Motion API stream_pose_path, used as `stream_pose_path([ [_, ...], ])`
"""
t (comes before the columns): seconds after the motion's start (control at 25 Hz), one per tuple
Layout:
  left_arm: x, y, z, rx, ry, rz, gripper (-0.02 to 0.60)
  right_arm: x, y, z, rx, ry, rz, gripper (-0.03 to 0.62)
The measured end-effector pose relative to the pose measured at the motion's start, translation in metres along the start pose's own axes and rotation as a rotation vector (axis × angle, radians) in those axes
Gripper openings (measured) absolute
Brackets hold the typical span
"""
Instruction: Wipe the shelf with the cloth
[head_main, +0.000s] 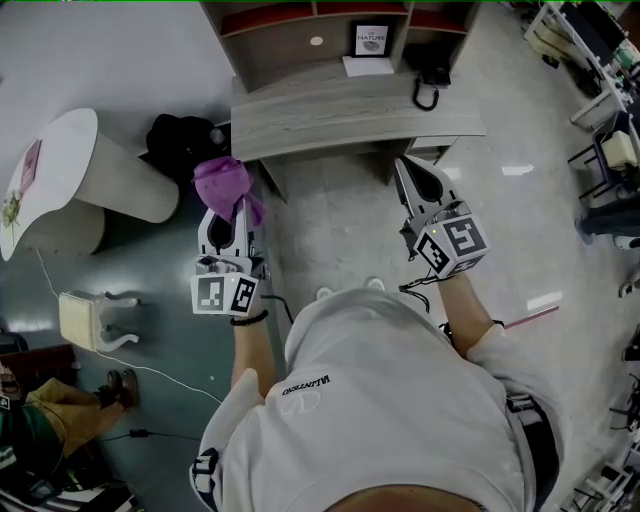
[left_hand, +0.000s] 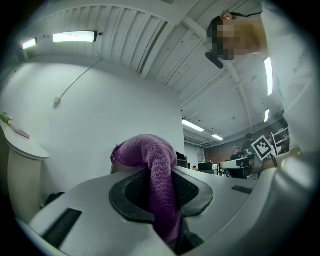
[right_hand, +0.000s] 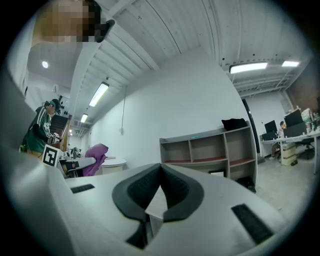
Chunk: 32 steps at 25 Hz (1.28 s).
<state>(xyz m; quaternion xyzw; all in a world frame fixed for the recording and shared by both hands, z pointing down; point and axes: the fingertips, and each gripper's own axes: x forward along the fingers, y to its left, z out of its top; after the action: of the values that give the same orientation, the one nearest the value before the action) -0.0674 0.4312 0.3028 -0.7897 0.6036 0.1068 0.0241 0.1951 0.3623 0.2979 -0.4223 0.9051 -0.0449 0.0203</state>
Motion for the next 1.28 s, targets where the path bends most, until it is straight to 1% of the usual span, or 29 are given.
stream_pose_path([
  [0.16, -0.004, 0.007, 0.002, -0.002, -0.001, -0.014, 0.078, 0.003, 0.007, 0.000, 0.003, -0.006, -0.016, -0.002],
  [0.4, -0.013, 0.024, -0.002, -0.009, 0.005, -0.045, 0.078, 0.013, 0.028, -0.005, 0.008, -0.020, -0.032, -0.002],
  [0.64, -0.016, 0.036, -0.008, -0.019, 0.016, -0.068, 0.078, 0.019, 0.047, -0.020, 0.020, 0.001, -0.035, -0.002],
  [0.92, -0.001, 0.040, -0.021, -0.044, 0.041, -0.090, 0.080, 0.031, 0.036, -0.021, 0.027, 0.000, -0.055, -0.002],
  [1.08, 0.011, 0.041, -0.024, -0.040, 0.043, -0.081, 0.079, 0.046, 0.028, -0.028, 0.041, 0.005, -0.034, -0.002],
  [1.28, 0.039, 0.050, -0.028, -0.034, 0.047, -0.062, 0.079, 0.078, 0.013, -0.027, 0.044, -0.007, 0.001, -0.002],
])
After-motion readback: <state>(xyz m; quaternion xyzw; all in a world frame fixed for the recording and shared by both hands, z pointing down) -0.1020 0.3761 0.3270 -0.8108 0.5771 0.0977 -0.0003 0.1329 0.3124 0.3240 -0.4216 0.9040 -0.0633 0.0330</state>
